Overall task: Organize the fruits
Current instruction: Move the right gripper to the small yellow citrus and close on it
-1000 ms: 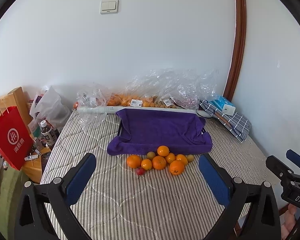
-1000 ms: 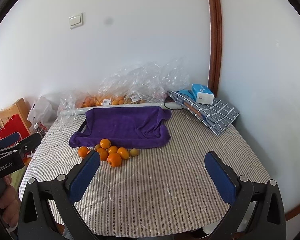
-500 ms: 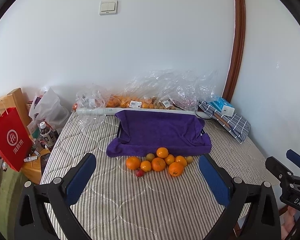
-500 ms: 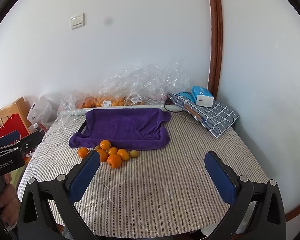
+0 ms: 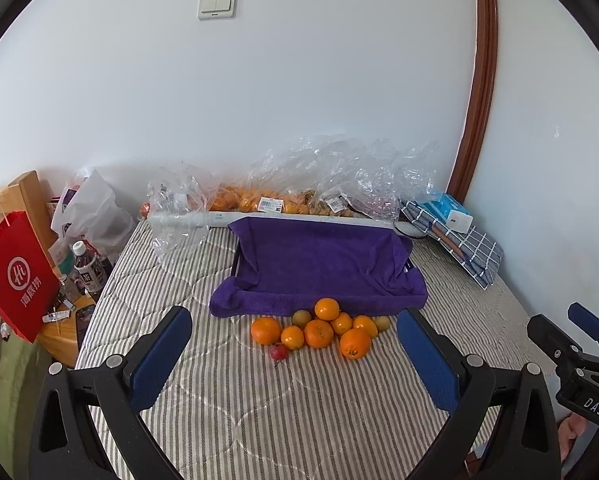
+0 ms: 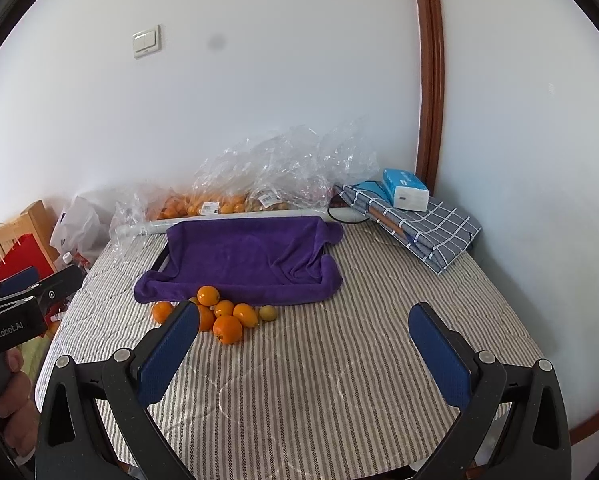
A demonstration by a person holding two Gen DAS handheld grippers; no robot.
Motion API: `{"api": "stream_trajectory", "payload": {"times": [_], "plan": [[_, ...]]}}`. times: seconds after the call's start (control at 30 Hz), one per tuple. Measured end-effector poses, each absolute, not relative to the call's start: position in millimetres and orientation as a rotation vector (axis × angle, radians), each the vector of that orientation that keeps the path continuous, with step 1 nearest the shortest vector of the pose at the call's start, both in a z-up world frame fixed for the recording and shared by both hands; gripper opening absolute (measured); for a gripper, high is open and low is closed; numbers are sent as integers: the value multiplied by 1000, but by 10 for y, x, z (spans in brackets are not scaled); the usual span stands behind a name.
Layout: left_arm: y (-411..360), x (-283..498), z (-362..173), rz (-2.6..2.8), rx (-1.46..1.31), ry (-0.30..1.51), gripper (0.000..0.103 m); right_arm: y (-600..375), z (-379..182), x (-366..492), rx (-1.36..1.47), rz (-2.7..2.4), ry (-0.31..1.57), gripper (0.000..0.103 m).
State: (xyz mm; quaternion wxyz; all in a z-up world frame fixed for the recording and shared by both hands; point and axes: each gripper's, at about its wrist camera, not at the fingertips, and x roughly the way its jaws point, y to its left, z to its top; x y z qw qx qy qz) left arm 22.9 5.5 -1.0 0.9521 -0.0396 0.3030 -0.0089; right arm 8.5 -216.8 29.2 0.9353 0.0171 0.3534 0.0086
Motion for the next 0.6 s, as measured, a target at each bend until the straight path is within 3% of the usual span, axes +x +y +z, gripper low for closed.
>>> {"api": "stream_trajectory", "payload": {"times": [0.43,0.6], "plan": [[286,713,-430,27,-99,675,103,-2145,-149,570,69,65,759,102],[449,974,-780,65,-102,736,97,-2104,-512,839,48,75,829,96]]}}
